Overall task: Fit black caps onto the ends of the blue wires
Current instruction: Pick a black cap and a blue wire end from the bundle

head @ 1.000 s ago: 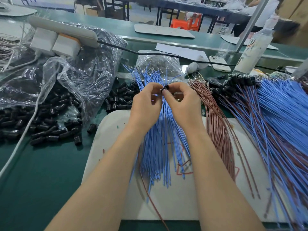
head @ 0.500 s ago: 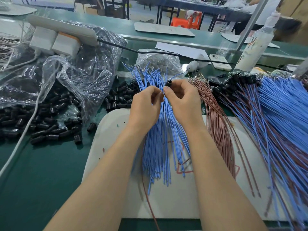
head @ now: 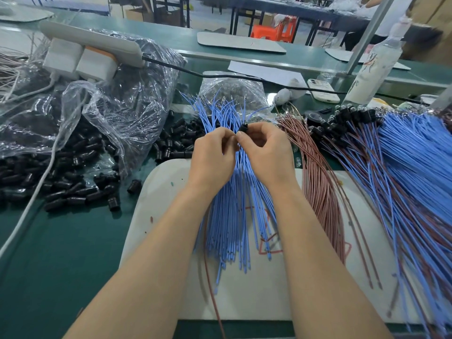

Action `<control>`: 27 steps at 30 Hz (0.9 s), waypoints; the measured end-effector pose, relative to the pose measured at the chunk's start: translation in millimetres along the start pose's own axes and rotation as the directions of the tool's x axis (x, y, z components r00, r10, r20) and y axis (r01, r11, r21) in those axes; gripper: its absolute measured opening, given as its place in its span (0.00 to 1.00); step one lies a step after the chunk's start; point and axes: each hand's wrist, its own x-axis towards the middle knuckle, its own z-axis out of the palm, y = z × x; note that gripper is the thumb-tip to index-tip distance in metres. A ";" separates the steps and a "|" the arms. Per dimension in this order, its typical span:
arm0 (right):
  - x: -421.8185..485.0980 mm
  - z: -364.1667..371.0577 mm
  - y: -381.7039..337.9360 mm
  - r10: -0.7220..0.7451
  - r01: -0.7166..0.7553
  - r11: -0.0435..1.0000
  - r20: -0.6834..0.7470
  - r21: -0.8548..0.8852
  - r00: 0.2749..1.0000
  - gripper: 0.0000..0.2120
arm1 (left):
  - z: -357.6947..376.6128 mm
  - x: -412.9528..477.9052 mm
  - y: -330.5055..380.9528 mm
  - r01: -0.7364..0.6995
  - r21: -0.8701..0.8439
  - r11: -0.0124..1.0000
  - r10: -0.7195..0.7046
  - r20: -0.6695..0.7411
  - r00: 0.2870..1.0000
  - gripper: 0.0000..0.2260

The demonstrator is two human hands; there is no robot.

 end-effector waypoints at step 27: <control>0.8 1.1 -1.5 0.060 -0.060 0.998 0.042 -0.010 0.997 0.07 | -2.0 0.4 2.3 -0.004 -0.098 0.995 0.005 0.013 1.000 0.09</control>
